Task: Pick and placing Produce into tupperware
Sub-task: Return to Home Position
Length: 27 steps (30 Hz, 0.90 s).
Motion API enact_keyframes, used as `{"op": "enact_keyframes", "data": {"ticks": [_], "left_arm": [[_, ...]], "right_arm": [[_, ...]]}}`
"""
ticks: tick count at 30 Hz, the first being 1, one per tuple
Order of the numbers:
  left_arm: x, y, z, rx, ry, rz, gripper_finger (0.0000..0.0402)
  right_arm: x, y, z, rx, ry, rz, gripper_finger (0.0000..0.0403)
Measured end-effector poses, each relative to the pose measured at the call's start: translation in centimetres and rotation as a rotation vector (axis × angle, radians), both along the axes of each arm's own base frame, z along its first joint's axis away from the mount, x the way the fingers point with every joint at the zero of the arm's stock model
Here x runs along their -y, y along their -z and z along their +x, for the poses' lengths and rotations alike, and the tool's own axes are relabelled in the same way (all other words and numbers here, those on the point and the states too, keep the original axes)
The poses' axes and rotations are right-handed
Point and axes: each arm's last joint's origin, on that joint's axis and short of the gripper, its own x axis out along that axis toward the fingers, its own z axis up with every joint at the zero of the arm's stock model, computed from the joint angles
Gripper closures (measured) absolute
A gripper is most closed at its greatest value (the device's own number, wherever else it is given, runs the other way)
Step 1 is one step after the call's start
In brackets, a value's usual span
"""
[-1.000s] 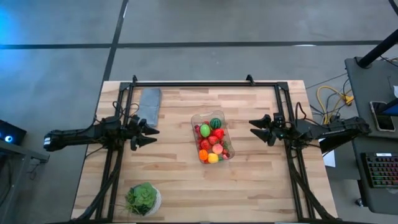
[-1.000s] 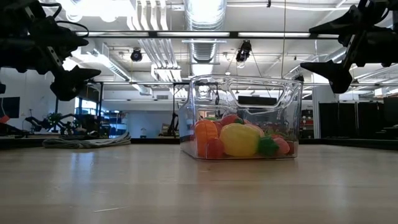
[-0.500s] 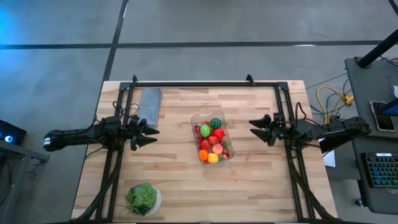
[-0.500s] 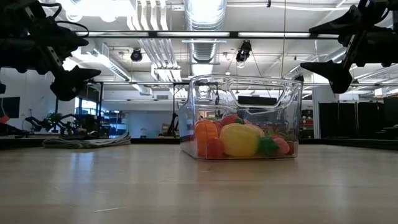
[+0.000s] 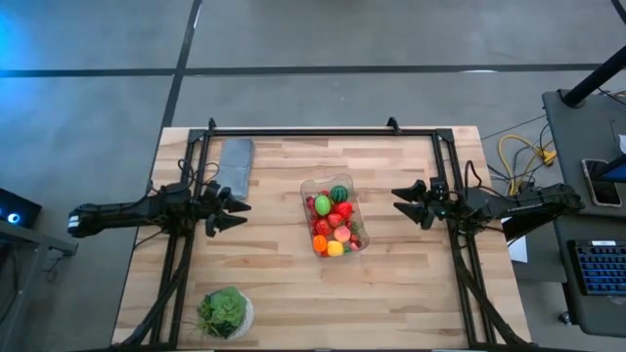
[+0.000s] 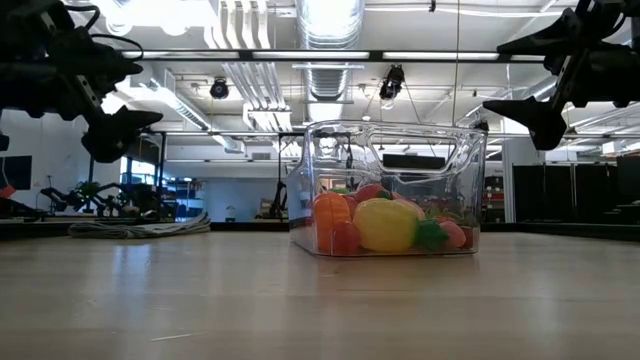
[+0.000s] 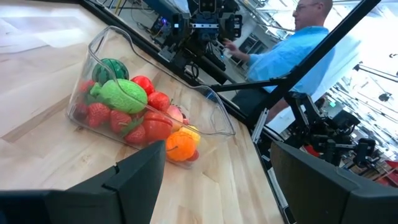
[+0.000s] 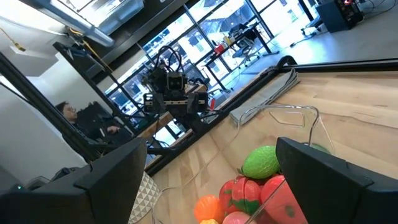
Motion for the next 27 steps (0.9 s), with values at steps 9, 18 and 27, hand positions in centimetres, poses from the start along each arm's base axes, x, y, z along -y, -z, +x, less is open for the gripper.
{"op": "enact_keyframes", "data": {"ticks": [9, 18, 27], "left_arm": [[0.00, -0.09, 0.07, 0.017, 0.003, 0.002, 0.0125], [0.00, -0.18, 0.08, 0.026, 0.002, 0.003, 0.0125], [-0.01, -0.22, 0.08, 0.027, -0.001, 0.003, 0.0125]], "right_arm": [[0.00, 0.00, 0.00, 0.000, 0.000, 0.000, 0.0053], [0.00, 0.00, 0.00, 0.000, 0.000, 0.000, 0.0053], [0.00, 0.00, 0.00, 0.000, 0.000, 0.000, 0.0053]]}}
